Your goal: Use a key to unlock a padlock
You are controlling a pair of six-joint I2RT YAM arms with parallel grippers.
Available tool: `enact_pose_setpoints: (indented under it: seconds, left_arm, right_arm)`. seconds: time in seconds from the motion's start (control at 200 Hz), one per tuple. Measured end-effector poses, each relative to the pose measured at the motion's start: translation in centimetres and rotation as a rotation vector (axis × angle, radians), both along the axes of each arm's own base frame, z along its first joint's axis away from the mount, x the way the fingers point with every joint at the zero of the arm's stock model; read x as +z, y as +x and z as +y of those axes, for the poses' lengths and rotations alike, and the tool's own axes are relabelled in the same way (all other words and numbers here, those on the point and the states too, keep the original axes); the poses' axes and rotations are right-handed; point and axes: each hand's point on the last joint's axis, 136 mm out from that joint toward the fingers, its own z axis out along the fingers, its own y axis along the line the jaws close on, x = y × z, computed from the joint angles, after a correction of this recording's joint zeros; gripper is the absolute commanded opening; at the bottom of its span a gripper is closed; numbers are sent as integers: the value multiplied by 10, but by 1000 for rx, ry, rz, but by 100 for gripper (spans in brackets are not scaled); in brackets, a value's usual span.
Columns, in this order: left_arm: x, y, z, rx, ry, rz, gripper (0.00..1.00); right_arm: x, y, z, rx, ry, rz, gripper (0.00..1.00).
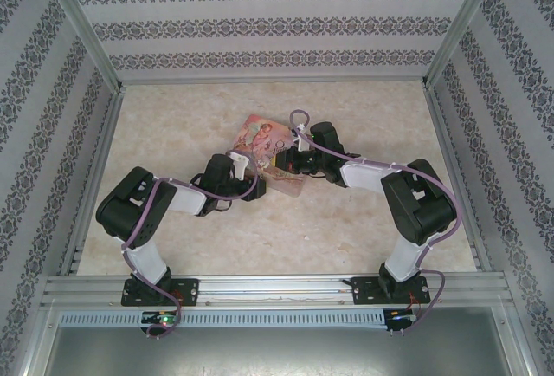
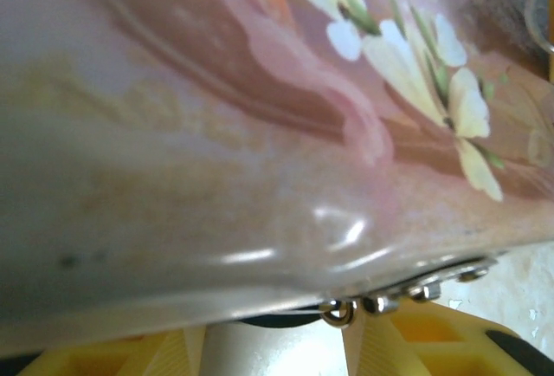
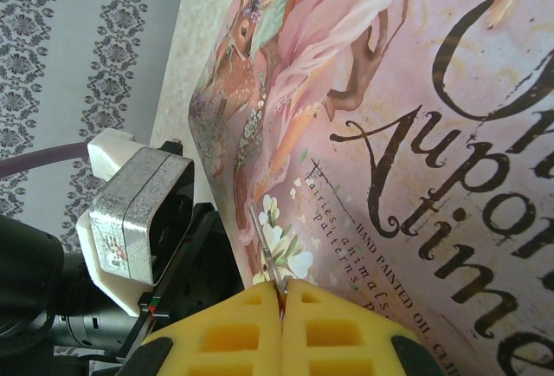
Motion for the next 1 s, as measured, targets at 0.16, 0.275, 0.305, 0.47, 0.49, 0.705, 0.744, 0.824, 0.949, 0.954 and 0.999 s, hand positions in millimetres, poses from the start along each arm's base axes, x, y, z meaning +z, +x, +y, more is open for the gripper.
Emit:
enact_pose_setpoints:
  seconds: [0.16,0.275,0.305,0.47,0.49,0.705,0.744,0.824,0.949,0.954,0.999]
  left_arm:
    - [-1,1,0,11,21,2,44]
    - [-1,2,0,18,36,7,42]
    - [-1,2,0,20,39,9,42]
    - [-2,4,1,31,56,19,36]
    - [-2,4,2,34,57,19,35]
    - [1,4,-3,26,61,20,29]
    - [2,3,-4,22,60,18,29]
    - [2,2,-3,26,66,20,27]
    - [5,0,-2,29,73,26,26]
    - [5,0,-2,29,73,26,26]
    - [8,-1,-1,29,72,26,26]
  right_arm:
    - [0,0,0,0,-1,1,0]
    - [0,0,0,0,-1,1,0]
    - [0,0,0,-1,-2,1,0]
    - [0,1,0,-3,-3,0,0]
    - [0,1,0,-3,-3,-1,0]
    - [0,2,0,-10,-8,-2,0]
    - [1,2,0,-10,-9,-2,0]
    - [1,2,1,-8,-10,1,0]
    - [3,0,3,-6,-17,6,0]
    - [3,0,3,-6,-17,5,0]
    - [6,-1,3,-7,-18,4,0]
